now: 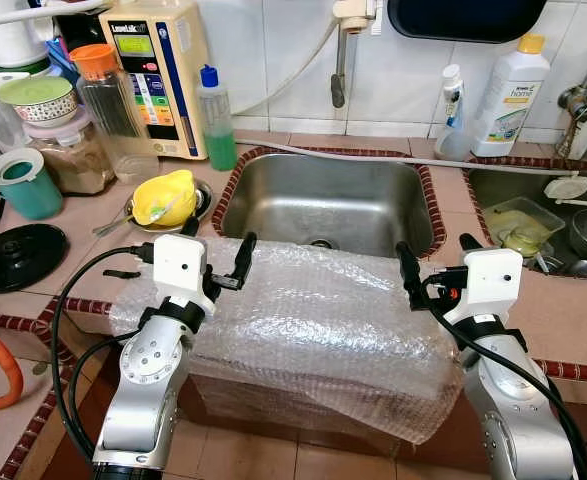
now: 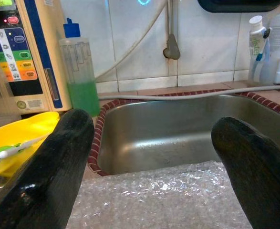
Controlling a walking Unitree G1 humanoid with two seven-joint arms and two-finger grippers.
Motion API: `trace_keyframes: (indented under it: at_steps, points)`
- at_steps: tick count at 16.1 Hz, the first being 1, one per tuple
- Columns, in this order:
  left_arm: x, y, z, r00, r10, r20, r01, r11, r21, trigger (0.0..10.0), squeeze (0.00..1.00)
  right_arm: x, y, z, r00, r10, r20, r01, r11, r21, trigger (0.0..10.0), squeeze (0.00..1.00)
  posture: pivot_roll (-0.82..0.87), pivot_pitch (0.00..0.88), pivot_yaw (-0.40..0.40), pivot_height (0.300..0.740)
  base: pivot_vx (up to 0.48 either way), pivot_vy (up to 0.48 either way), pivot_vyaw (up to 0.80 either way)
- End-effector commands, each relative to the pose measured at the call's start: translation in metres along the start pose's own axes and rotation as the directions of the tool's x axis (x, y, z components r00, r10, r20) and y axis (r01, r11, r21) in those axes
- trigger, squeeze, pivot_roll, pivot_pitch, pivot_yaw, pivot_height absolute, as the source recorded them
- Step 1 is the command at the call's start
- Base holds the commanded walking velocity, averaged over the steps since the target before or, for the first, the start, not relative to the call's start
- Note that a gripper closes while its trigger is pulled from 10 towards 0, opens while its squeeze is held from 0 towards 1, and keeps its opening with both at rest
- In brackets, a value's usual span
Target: Kitchen organization
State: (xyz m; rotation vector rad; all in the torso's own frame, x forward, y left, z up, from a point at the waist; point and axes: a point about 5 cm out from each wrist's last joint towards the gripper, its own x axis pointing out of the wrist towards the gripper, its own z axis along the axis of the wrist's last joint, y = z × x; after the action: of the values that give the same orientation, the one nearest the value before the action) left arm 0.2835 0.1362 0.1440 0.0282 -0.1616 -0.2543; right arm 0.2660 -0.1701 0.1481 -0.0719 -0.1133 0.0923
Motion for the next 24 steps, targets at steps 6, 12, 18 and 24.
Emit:
trace_keyframes:
  at_steps: [6, 12, 18, 24]
  points:
    - [0.061, 0.005, 0.022, 0.992, 0.081, -0.093, -0.096, 0.982, -0.163, 10.0, 0.0, 0.057, 0.022, 0.01, 0.999, 0.008, -0.034, -0.001, 0.983, 0.186, 10.0, 0.0, 0.06, 0.0, 0.042, 0.74, 0.0, 0.0, 0.0]
    - [0.069, -0.003, 0.03, 0.997, 0.038, -0.067, -0.051, 0.976, -0.21, 10.0, 0.0, 0.06, 0.011, 0.024, 0.999, -0.022, 0.03, 0.017, 0.988, 0.153, 10.0, 0.0, 0.03, 0.0, 0.054, 0.74, 0.0, 0.0, 0.0]
    - [0.048, 0.003, 0.027, 0.998, 0.042, -0.035, -0.046, 0.989, -0.139, 10.0, 0.0, 0.045, 0.015, 0.007, 0.998, 0.032, -0.049, -0.019, 0.97, 0.241, 10.0, 0.0, 0.03, 0.0, 0.056, 0.74, 0.0, 0.0, 0.0]
    - [0.03, 0.008, 0.018, 0.996, 0.063, -0.062, -0.07, 0.989, -0.127, 10.0, 0.0, 0.032, 0.004, -0.001, 0.996, 0.024, -0.082, -0.007, 0.979, 0.202, 10.0, 0.0, 0.04, 0.0, 0.053, 0.74, 0.0, 0.0, 0.0]
